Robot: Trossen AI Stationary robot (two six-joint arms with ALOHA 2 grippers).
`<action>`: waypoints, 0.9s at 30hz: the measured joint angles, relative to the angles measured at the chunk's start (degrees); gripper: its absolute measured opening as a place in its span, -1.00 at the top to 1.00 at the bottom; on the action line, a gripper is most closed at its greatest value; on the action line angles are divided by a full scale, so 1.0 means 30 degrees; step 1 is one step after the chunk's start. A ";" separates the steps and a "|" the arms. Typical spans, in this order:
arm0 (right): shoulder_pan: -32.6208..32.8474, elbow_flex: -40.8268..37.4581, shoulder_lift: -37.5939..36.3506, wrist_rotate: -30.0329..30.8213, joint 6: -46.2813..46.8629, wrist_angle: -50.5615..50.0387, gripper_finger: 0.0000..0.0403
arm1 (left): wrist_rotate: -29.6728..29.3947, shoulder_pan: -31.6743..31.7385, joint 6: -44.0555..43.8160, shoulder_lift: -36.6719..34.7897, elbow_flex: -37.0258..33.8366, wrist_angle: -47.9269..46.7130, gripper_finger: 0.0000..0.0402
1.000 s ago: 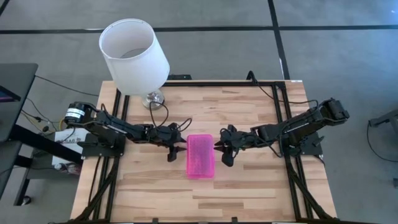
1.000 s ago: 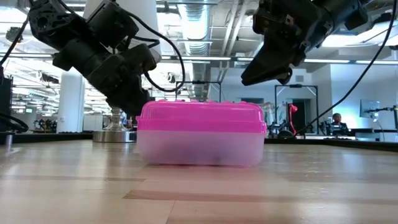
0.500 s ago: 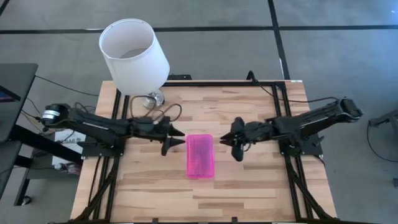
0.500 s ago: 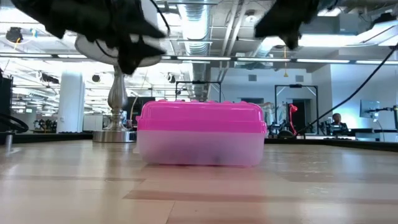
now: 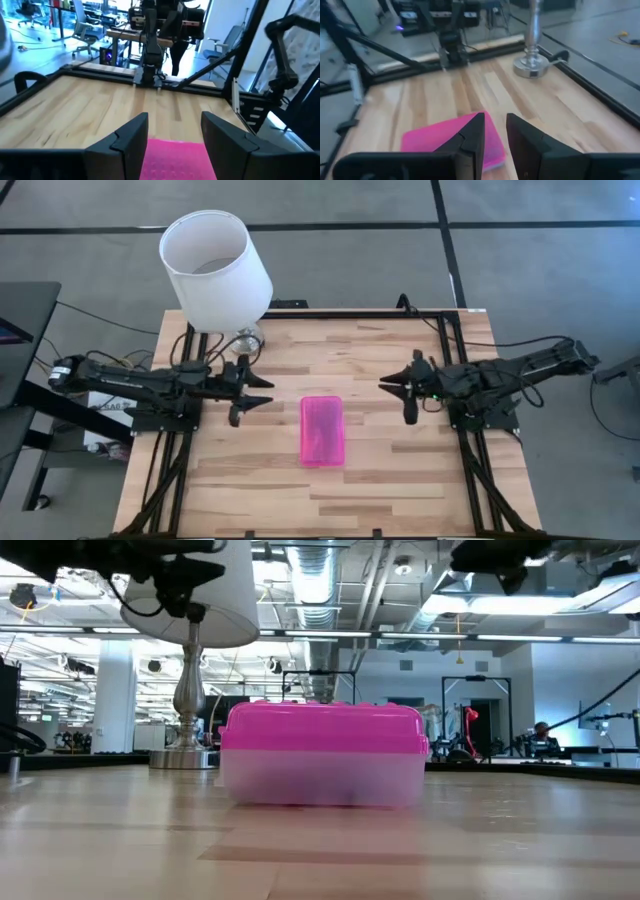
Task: Pick & place school supplies into a supply box
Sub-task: Return to Home Position
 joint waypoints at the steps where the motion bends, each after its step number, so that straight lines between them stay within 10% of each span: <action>1: 0.0134 -0.0610 -0.0457 -0.0006 0.0060 0.0511 0.63 | -0.0010 -0.0056 0.0006 -0.0413 -0.0291 -0.0068 0.11; 27: -0.2311 -1.0271 -1.4678 -0.2259 0.2016 0.2480 0.63 | -0.1978 -0.0180 -0.1611 -1.4006 -0.5336 -0.5584 0.11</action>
